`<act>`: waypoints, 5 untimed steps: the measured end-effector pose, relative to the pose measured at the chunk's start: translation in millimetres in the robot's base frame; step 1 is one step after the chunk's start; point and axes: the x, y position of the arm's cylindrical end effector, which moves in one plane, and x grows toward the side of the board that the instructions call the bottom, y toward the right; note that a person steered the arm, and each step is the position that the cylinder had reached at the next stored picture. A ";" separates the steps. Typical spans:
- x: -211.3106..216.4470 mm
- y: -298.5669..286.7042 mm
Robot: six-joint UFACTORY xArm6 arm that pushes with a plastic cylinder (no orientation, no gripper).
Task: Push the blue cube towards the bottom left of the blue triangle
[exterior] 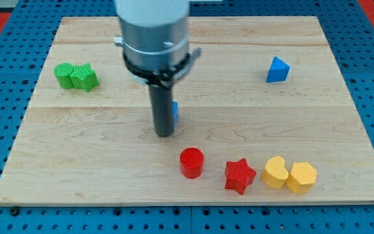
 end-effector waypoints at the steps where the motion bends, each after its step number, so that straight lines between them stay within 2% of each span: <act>1: -59.1 6.6; 3: -111.1 -56.6; 4: -133.8 11.9; 5: -126.0 112.2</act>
